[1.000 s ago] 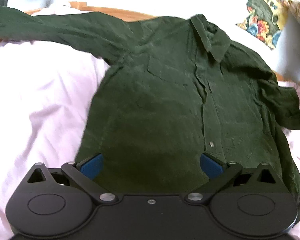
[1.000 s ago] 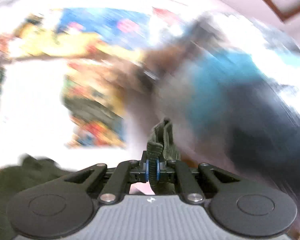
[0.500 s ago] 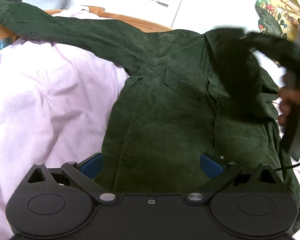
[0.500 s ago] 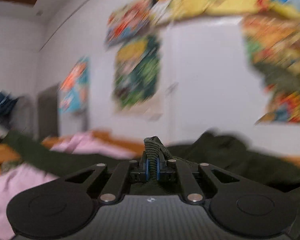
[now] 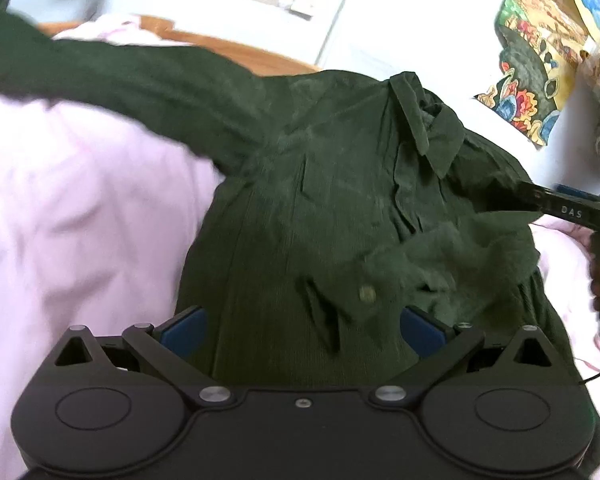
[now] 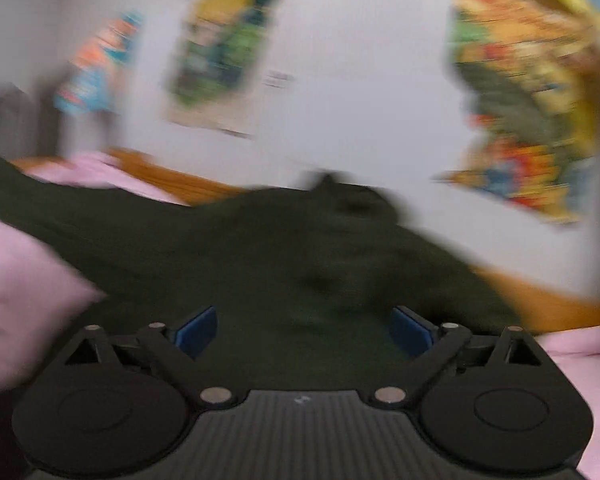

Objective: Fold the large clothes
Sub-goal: 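Lift the sleeve with the right gripper and lay it across the shirt front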

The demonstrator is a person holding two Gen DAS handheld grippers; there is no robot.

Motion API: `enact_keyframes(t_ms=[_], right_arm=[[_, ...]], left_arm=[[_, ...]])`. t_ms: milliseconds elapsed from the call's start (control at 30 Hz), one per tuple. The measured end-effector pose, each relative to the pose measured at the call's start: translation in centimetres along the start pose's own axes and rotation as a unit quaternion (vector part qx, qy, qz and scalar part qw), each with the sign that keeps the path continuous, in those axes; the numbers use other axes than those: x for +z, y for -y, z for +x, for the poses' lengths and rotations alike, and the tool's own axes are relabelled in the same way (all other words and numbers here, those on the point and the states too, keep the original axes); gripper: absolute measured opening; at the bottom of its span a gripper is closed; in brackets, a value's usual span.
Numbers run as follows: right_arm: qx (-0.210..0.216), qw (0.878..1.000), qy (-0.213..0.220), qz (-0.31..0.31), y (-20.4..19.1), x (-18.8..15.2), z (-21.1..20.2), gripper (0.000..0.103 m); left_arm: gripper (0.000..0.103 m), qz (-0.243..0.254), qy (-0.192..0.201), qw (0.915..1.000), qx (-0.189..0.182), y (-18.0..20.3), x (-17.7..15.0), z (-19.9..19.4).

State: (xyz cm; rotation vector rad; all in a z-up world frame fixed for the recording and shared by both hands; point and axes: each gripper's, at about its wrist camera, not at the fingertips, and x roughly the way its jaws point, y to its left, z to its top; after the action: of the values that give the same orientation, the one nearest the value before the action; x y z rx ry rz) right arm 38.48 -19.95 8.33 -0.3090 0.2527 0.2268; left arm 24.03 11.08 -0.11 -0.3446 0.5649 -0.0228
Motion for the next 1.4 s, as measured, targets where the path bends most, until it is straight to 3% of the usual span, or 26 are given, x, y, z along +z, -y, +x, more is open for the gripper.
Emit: enact_keyframes(t_ms=[133,200,267,300,333,367,400,433,567,667,733,800,833,867,900,933,967,1067,1133,1167,1200,1267,1300,1333,1367,1400], right_arm=[[-0.093,0.994,-0.053,0.005,5.0,0.3,4.4,0.095],[-0.112,0.989,-0.096,0.014,6.8,0.2,6.7,0.087],[-0.118,0.985,-0.119,0.03,7.8,0.2,8.3,0.078],[-0.125,0.983,-0.134,0.035,8.6,0.3,8.9,0.062],[-0.13,0.98,-0.147,0.038,9.3,0.4,9.4,0.047],[-0.134,0.978,-0.152,0.04,9.7,0.6,9.6,0.011],[-0.145,0.977,-0.15,0.039,10.3,0.8,9.5,0.01],[-0.145,0.979,-0.141,0.034,10.7,1.1,9.3,0.01],[-0.156,0.982,-0.105,-0.012,12.0,3.3,8.7,0.009],[-0.167,0.981,-0.098,-0.007,13.5,4.6,9.3,0.009],[-0.162,0.981,-0.104,0.018,14.4,4.6,10.0,0.016],[-0.154,0.982,-0.105,0.039,14.9,4.1,10.2,0.04],[-0.145,0.983,-0.1,0.047,15.1,3.9,10.2,0.045],[-0.135,0.985,-0.091,0.059,15.3,3.6,9.4,0.058],[-0.118,0.987,-0.076,0.074,15.7,3.1,8.3,0.076],[-0.106,0.989,-0.064,0.083,16.0,2.8,7.3,0.085],[-0.09,0.991,-0.051,0.088,16.0,2.3,6.3,0.096],[-0.047,0.993,-0.06,0.093,16.0,0.8,4.7,0.101],[-0.03,0.992,-0.077,0.091,16.0,-0.5,4.3,0.101],[-0.034,0.991,-0.083,0.099,15.9,-1.1,4.3,0.101],[-0.029,0.991,-0.088,0.1,15.8,-1.7,4.4,0.101],[-0.031,0.989,-0.101,0.104,15.5,-2.8,5.0,0.101],[-0.034,0.988,-0.107,0.103,15.4,-3.1,5.4,0.101],[-0.035,0.988,-0.111,0.103,15.1,-3.4,5.9,0.101],[-0.035,0.988,-0.112,0.102,15.0,-3.5,6.3,0.098],[-0.036,0.988,-0.11,0.102,14.8,-3.5,6.7,0.094]], left_arm=[[0.099,0.018,-0.013,0.9996,-0.02,1.1,1.7,4.4],[0.096,0.03,-0.021,0.999,-0.027,1.5,1.9,6.7],[0.082,0.027,-0.046,0.9984,-0.015,1.9,2.1,8.7],[0.071,0.023,-0.055,0.9981,-0.011,1.9,2.2,9.4],[0.05,0.018,-0.065,0.9977,-0.005,2.0,2.1,10.1],[0.035,0.019,-0.073,0.9971,-0.005,2.2,2.1,10.6],[0.006,0.025,-0.077,0.9967,-0.011,2.4,2.0,10.9],[0.0,0.037,-0.074,0.9964,-0.016,2.8,2.0,11.0],[0.0,0.126,-0.011,0.9918,0.015,5.2,1.8,10.6],[0.0,0.164,0.042,0.9838,0.06,5.8,2.9,10.4],[0.0,0.162,0.061,0.9815,0.083,5.3,4.0,10.6],[0.0,0.149,0.051,0.9845,0.076,4.4,4.8,11.0],[0.0,0.132,0.041,0.9894,0.044,3.6,5.0,11.0],[0.0,0.115,0.033,0.9927,0.014,3.0,5.0,10.8],[0.014,0.105,0.026,0.9941,-0.006,2.6,4.8,10.5],[0.026,0.097,0.02,0.9948,-0.023,2.2,4.6,10.5],[0.031,0.091,0.013,0.9949,-0.042,1.8,4.2,10.4],[0.053,0.108,-0.01,0.9908,-0.082,1.9,2.8,10.3],[0.077,0.119,-0.03,0.9869,-0.104,2.2,2.3,10.7],[0.077,0.122,-0.044,0.9855,-0.11,2.4,2.0,11.0],[0.074,0.123,-0.059,0.9847,-0.109,2.5,2.0,11.8],[0.052,0.127,-0.087,0.9843,-0.087,3.1,1.9,13.1],[0.036,0.126,-0.093,0.9839,-0.086,3.3,1.8,13.5],[0.004,0.122,-0.088,0.9839,-0.096,3.5,1.7,13.5],[0.0,0.127,-0.084,0.9821,-0.111,3.9,1.8,13.3],[0.0,0.145,-0.075,0.9818,-0.098,4.6,1.8,12.9]])
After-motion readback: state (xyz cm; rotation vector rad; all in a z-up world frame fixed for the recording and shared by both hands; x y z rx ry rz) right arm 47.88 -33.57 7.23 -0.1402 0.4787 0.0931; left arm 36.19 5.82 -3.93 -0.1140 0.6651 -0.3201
